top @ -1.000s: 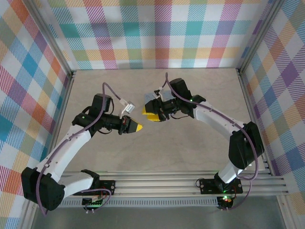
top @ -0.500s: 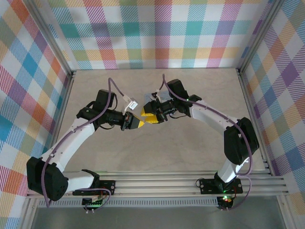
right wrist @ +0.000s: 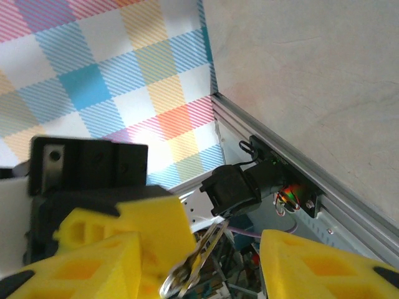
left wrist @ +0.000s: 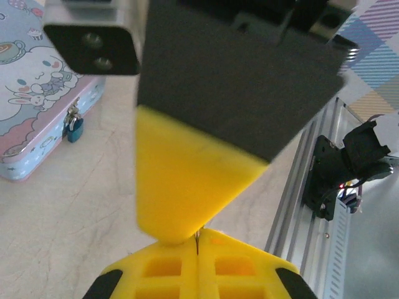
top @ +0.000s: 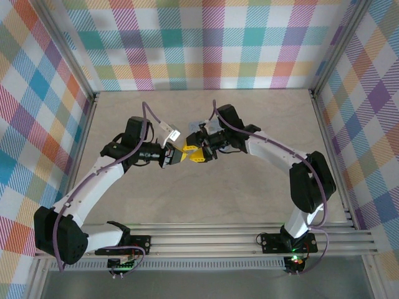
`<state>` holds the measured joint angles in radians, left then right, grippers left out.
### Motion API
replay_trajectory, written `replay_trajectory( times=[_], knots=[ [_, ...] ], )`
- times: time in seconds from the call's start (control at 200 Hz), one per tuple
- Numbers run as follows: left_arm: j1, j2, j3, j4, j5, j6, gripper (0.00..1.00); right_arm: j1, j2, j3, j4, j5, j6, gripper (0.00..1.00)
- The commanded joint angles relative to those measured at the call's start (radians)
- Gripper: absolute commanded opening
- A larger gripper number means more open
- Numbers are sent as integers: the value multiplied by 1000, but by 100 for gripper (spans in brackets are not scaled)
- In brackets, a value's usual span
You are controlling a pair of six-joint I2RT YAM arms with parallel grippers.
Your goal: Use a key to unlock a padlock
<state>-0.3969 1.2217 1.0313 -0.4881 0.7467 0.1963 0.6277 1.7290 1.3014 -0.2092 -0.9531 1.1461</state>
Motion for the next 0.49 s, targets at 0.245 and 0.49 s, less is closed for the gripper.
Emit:
replay_trajectory(
  times=[0.245, 0.49],
  knots=[
    [-42, -54, -25, 0, -23, 43, 0, 9, 30, 15, 3, 33, 73, 37],
    [-46, -65, -30, -28, -74, 22, 0, 8, 13, 11, 34, 33, 44, 0]
  ],
)
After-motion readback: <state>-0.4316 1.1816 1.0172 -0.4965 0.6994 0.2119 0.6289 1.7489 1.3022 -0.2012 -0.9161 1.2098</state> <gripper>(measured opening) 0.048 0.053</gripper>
